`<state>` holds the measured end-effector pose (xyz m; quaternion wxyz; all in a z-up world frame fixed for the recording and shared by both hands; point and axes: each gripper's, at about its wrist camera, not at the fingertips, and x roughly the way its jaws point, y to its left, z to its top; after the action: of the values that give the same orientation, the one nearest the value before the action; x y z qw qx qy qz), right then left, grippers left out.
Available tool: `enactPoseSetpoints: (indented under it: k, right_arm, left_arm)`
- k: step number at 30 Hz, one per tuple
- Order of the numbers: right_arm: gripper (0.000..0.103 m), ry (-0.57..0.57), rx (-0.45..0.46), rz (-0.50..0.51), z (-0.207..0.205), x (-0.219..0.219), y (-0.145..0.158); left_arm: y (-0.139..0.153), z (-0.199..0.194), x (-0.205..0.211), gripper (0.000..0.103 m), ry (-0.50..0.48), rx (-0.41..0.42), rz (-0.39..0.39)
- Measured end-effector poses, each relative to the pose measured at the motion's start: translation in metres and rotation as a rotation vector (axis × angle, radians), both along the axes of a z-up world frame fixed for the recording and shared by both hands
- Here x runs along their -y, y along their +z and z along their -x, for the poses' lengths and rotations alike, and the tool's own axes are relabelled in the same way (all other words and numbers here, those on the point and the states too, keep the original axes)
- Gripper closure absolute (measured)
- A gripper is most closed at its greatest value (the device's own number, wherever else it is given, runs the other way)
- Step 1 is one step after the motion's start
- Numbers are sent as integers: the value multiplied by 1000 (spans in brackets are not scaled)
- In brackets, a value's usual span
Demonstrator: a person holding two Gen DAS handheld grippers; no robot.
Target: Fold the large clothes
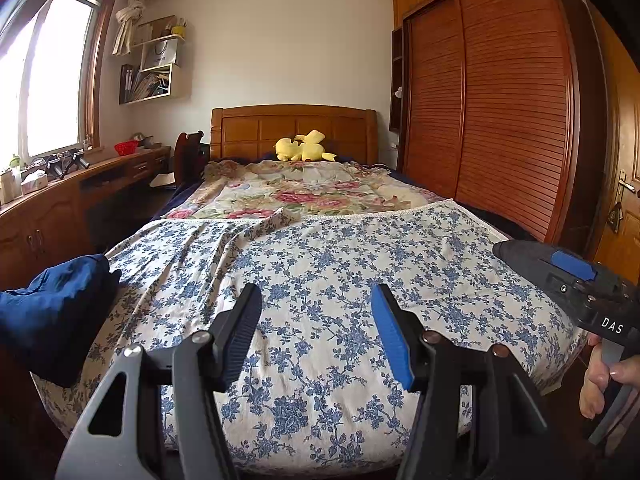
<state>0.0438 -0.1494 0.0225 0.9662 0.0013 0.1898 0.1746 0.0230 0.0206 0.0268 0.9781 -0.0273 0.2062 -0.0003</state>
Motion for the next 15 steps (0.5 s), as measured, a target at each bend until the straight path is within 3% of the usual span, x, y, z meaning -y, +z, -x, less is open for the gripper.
enactPoseSetpoints:
  k: [15]
  right_arm:
    - [19,0,0,0,0,0,-1]
  left_arm:
    - [0,2,0,47,-2,9,-5]
